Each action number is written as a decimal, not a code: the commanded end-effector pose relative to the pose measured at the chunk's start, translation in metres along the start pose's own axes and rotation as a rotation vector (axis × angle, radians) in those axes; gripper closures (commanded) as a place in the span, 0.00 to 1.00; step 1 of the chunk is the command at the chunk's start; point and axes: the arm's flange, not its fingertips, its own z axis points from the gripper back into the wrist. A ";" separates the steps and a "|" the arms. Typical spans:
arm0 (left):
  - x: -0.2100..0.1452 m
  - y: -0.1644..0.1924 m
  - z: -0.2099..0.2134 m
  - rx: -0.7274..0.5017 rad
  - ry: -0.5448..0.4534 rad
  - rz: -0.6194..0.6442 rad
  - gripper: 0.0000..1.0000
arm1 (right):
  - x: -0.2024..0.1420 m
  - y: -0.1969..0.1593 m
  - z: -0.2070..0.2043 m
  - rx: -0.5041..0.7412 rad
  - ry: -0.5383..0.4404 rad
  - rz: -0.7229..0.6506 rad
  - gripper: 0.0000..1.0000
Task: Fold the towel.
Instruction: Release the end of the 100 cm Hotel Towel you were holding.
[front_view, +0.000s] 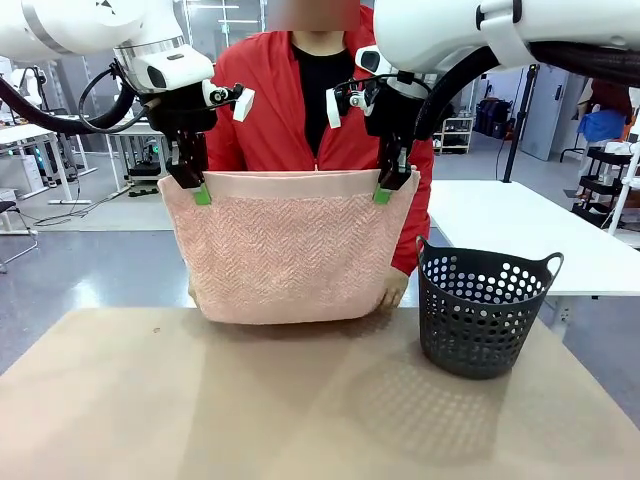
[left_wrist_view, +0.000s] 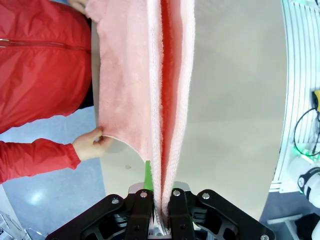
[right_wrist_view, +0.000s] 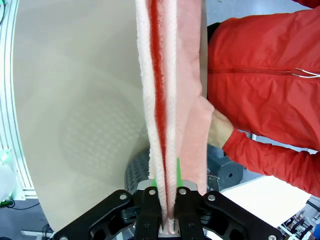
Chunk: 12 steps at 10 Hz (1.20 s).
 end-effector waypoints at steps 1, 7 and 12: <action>-0.001 0.000 0.000 0.001 0.002 -0.002 1.00 | -0.001 0.000 0.001 -0.002 0.003 0.009 1.00; -0.001 0.000 0.000 0.001 0.002 -0.002 1.00 | -0.001 0.000 0.001 -0.002 0.003 0.009 1.00; -0.001 0.000 0.000 0.001 0.002 -0.002 1.00 | -0.001 0.000 0.001 -0.002 0.003 0.009 1.00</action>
